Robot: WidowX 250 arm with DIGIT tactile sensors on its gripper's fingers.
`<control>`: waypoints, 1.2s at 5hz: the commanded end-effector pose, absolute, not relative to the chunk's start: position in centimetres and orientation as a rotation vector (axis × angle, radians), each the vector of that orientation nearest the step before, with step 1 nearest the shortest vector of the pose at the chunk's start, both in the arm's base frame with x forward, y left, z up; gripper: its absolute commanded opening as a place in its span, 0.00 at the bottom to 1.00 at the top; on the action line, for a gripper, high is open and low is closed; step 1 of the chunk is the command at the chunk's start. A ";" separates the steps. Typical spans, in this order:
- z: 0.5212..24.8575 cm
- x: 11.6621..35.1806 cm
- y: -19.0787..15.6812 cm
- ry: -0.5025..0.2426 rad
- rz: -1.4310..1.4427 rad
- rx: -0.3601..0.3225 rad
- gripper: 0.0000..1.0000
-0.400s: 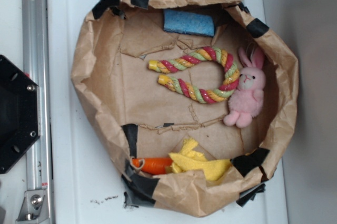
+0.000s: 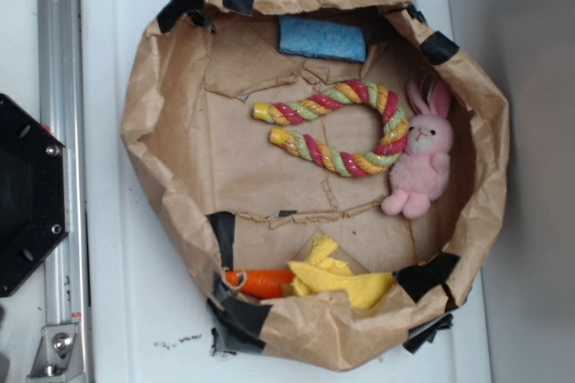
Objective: Grab the multicolored rope.
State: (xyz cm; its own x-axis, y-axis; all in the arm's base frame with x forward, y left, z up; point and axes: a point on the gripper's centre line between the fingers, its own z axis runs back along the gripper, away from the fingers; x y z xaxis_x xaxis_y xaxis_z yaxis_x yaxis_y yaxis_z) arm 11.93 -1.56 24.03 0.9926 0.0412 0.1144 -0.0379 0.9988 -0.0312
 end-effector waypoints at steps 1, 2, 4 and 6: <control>19.2 21.1 -1.1 -0.246 -0.127 0.125 1.00; 15.9 23.7 -0.8 -0.217 -0.148 0.145 1.00; 9.5 28.2 1.0 -0.171 0.115 -0.006 1.00; 5.2 31.7 -1.8 -0.111 0.101 -0.114 1.00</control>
State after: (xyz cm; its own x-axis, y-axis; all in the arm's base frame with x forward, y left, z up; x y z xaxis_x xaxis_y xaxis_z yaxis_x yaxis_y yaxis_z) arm 30.68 -1.27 3.65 0.9914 0.1232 0.0435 -0.1176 0.9864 -0.1149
